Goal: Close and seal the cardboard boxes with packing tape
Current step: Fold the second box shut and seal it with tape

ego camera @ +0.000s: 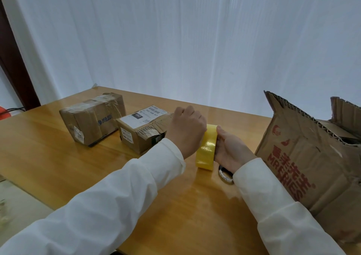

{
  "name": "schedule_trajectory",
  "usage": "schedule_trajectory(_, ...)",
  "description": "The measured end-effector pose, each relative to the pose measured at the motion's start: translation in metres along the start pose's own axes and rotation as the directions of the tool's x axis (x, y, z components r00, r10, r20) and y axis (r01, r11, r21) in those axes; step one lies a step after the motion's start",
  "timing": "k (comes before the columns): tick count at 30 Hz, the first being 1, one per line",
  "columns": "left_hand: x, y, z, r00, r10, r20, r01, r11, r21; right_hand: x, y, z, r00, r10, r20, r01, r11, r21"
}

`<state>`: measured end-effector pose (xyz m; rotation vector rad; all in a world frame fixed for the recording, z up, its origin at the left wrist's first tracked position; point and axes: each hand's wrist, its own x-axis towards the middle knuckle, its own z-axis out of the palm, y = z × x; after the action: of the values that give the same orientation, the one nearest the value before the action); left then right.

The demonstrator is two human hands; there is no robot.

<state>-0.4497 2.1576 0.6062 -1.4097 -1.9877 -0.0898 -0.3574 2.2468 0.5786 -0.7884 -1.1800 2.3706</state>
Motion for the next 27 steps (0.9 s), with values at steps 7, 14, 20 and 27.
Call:
schedule_trajectory(7, -0.014, 0.008, 0.010, 0.997, -0.032, -0.066, 0.030, 0.999, -0.023, 0.003, 0.002, 0.001, 0.991, -0.103, -0.081, 0.092, 0.987, -0.135)
schedule_trajectory(14, -0.019, -0.003, -0.003, 0.993, -0.050, 0.108, 0.077, 0.961, -0.264, 0.001, 0.006, 0.005, 0.997, -0.059, -0.052, 0.051, 0.988, -0.147)
schedule_trajectory(20, -0.027, -0.002, 0.001, 0.993, -0.105, -0.048, 0.090, 0.965, -0.247, -0.002, 0.006, 0.008, 0.993, -0.089, -0.077, 0.079, 0.990, -0.120)
schedule_trajectory(27, -0.025, -0.002, 0.005, 0.986, -0.097, -0.138, 0.083, 0.990, -0.110, -0.004, 0.007, 0.013, 0.994, -0.075, -0.083, 0.064, 0.989, -0.132)
